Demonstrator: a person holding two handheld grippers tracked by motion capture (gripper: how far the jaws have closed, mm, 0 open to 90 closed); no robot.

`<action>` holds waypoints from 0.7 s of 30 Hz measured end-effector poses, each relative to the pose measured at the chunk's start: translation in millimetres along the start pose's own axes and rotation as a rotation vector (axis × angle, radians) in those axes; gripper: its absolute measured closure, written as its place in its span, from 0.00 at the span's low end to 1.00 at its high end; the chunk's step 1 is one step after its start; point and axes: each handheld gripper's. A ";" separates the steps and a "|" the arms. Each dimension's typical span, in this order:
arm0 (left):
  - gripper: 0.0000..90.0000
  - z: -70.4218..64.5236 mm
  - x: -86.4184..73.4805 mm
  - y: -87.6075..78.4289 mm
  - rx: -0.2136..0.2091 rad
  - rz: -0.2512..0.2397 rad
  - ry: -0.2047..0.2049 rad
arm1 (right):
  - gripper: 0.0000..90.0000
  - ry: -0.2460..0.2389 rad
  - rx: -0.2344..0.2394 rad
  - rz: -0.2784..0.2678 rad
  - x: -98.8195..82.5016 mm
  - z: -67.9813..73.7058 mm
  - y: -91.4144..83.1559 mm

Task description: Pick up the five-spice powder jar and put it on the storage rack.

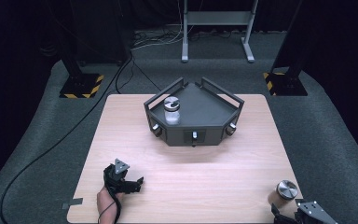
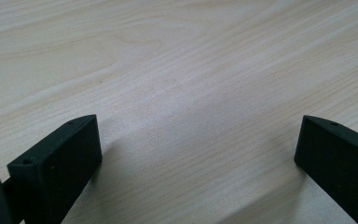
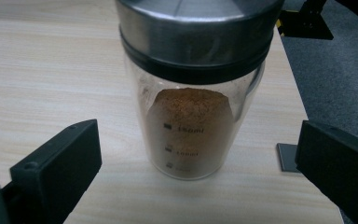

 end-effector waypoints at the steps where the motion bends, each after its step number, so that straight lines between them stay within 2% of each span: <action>1: 0.00 0.0 0.0 0.0 0.000 0.000 0.000 | 0.00 0.005 -0.003 0.000 0.3 -0.2 2.4; 4: 0.00 0.0 0.0 0.0 0.000 0.000 0.000 | 0.00 0.019 0.013 0.001 1.9 -3.8 10.2; 8: 0.00 0.0 0.0 0.0 0.000 0.000 0.000 | 0.00 0.014 0.024 0.005 6.3 -4.3 19.6; 16: 0.00 -0.1 0.0 0.0 0.000 0.000 0.000 | 0.00 -0.022 0.013 0.015 18.7 2.4 34.1; 21: 0.00 -0.2 0.0 0.0 0.001 0.000 -0.001 | 0.00 -0.024 0.004 0.019 21.4 4.0 39.0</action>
Point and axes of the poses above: each handheld gripper's, and its own axes: y roughly forward along the jaws, x roughly out of its top, z roughly to its left, and after that the axes turned 9 degrees about -x, right-handed
